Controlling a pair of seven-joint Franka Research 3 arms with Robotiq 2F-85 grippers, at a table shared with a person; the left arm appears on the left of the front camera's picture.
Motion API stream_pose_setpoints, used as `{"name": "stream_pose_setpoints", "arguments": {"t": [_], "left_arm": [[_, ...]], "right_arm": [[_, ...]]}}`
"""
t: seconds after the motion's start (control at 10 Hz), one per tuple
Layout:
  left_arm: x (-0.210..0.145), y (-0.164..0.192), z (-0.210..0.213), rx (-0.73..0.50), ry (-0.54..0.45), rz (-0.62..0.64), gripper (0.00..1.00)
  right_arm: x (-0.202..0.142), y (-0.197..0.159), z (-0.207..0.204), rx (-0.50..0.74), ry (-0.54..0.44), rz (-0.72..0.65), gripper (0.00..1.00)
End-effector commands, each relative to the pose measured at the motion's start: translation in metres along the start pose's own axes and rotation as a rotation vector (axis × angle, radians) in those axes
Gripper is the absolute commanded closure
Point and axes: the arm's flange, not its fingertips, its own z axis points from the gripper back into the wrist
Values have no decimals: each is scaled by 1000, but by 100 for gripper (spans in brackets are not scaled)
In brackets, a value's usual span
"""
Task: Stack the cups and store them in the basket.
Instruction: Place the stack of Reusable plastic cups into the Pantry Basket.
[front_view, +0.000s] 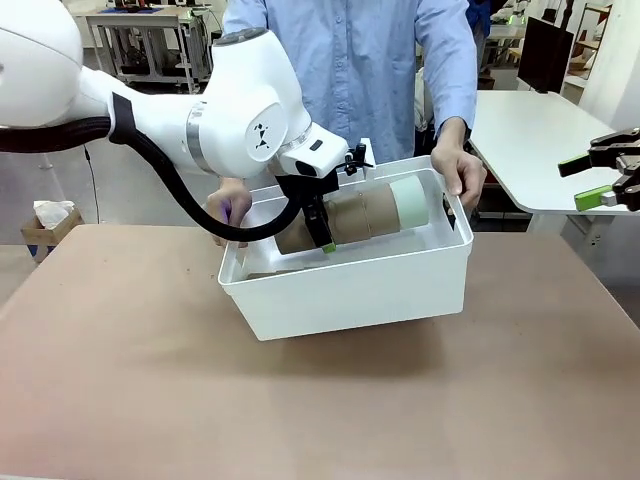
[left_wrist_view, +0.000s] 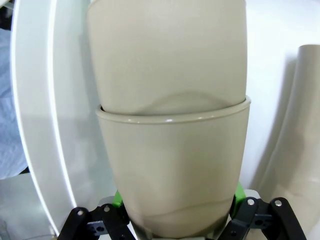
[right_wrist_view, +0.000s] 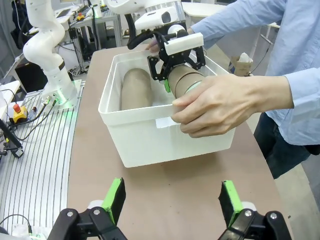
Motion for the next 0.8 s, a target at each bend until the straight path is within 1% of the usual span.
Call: {"name": "stream_pose_setpoints", "arguments": {"t": [0.0,0.3,0.5,0.7], "left_arm": [[-1,-8,12,42,2,10,15],[-10,4,-5,22,6,42,15],[-13,8,-9,13,3,47,15],[-19,14,-10,-21,-27,61,15]], "right_arm": [[3,-1,0,-15,-13,-12,0],[3,-1,0,-15,-13,-12,0],[3,-1,0,-15,-13,-12,0],[3,-1,0,-15,-13,-12,0]]}}
